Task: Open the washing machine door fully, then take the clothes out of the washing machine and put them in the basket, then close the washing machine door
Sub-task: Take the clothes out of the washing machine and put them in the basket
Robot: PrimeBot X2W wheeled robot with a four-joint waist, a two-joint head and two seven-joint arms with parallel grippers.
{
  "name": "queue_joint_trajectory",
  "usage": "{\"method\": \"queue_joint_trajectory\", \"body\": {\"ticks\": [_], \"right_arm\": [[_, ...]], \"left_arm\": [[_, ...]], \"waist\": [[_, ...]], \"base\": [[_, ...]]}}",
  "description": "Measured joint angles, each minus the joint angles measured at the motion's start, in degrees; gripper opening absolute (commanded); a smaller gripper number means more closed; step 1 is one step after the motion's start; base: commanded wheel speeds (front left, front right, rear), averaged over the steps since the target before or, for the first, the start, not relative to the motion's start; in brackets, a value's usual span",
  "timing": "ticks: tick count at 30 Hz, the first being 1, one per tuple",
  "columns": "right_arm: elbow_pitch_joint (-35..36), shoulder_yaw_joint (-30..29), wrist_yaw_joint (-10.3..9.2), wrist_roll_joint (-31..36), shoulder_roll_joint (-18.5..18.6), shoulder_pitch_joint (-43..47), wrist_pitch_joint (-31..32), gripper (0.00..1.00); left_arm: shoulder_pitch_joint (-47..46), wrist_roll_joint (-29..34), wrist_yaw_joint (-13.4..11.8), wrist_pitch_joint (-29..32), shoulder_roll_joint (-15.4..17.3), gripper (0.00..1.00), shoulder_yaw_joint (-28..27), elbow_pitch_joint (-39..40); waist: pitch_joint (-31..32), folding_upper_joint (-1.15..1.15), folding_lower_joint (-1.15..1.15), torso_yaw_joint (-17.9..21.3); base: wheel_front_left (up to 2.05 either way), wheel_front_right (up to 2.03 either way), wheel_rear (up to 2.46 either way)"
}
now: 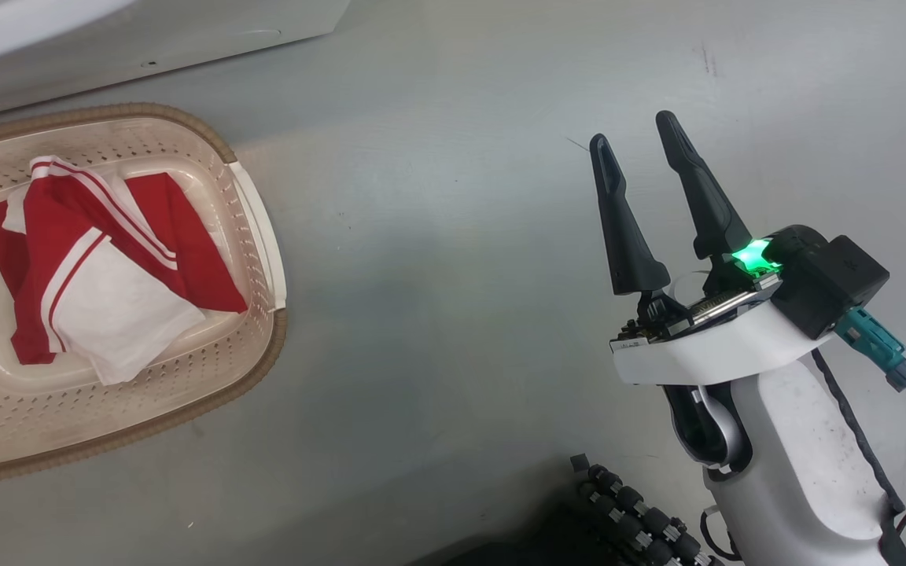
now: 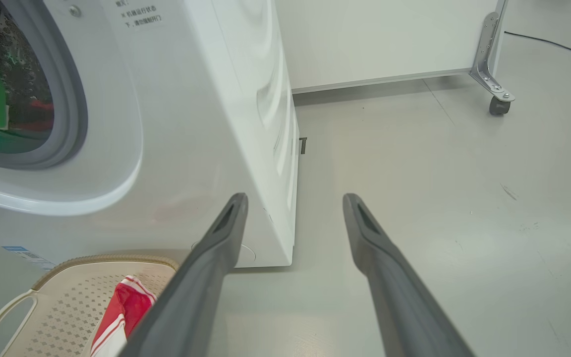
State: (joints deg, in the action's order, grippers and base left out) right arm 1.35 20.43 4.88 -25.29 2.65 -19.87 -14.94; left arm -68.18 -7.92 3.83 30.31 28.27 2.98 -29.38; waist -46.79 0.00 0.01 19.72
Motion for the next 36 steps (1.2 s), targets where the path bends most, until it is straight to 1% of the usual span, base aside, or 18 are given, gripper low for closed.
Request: {"method": "queue_joint_trajectory", "body": {"ticks": [5, 6, 7, 8, 9, 10, 18, 22, 28, 29, 36], "right_arm": [[-0.1, 0.0, -0.01, 0.0, 0.0, -0.3, 0.0, 1.00], [-0.1, 0.0, -0.01, 0.0, 0.0, -0.5, 0.0, 1.00], [-0.1, 0.0, -0.01, 0.0, 0.0, -0.7, 0.0, 1.00], [-0.1, 0.0, -0.01, 0.0, 0.0, -0.9, 0.0, 1.00], [-0.1, 0.0, -0.01, -0.1, 0.0, -1.0, 0.0, 1.00], [-0.1, 0.0, -0.01, -0.3, 0.0, -1.0, 0.0, 1.00], [-0.1, 0.0, -0.01, -0.4, 0.0, -1.1, 0.0, 1.00], [-0.2, -0.1, -0.01, -0.2, 0.0, -1.4, 0.0, 1.00], [-0.3, -0.3, -0.01, 0.2, 0.0, -2.2, 0.0, 1.00], [-0.3, -0.4, -0.01, 0.3, 0.0, -2.3, 0.0, 1.00], [-0.5, -1.4, -0.01, 1.3, 0.0, -2.3, 0.0, 1.00]], "left_arm": [[-0.6, 0.6, 0.0, 2.3, 0.5, 1.00, 0.9, -1.2], [-0.9, 0.6, 0.0, 3.0, 0.5, 0.94, 1.0, -1.3], [-1.2, 0.7, 0.0, 3.5, 0.6, 0.64, 1.1, -1.4], [-1.3, 0.7, 0.0, 4.0, 0.6, 0.44, 1.2, -1.5], [-1.5, 0.7, 0.0, 4.3, 0.6, 0.02, 1.2, -1.5], [-1.6, 0.7, 0.1, 4.5, 0.6, 0.00, 1.3, -1.6], [-2.4, 0.7, 0.5, 5.2, 0.4, 0.00, 1.6, -1.7], [-2.7, 0.4, 0.5, 3.6, -0.1, 0.00, 1.6, -1.2], [-2.9, -0.2, 0.4, -0.1, -0.7, 0.00, 0.8, 0.2], [-2.9, -0.7, 0.2, -1.8, -1.1, 0.00, 0.3, 0.5], [-2.1, -1.8, -0.7, -8.7, -4.0, 0.00, -1.0, 2.2]], "waist": [[-0.1, 0.00, 0.00, 0.1], [-0.1, 0.00, 0.00, 0.1], [-0.1, 0.00, 0.00, 0.1], [-0.1, 0.00, 0.00, 0.1], [-0.2, 0.00, 0.00, 0.1], [-0.2, 0.00, 0.00, 0.1], [-0.3, 0.00, 0.00, -0.1], [-0.3, 0.00, -0.01, -0.4], [-0.3, 0.00, 0.00, -1.0], [-0.2, 0.00, 0.00, -1.2], [0.4, 0.00, 0.00, -2.3]], "base": [[0.00, 0.00, 0.00], [0.00, 0.00, 0.00], [0.00, 0.00, 0.00], [0.00, 0.00, 0.00], [0.00, 0.00, 0.00], [0.00, 0.00, 0.00], [0.00, 0.00, 0.00], [0.00, 0.00, 0.00], [0.00, 0.00, 0.00], [0.00, 0.00, 0.00], [0.00, 0.00, 0.00]]}}
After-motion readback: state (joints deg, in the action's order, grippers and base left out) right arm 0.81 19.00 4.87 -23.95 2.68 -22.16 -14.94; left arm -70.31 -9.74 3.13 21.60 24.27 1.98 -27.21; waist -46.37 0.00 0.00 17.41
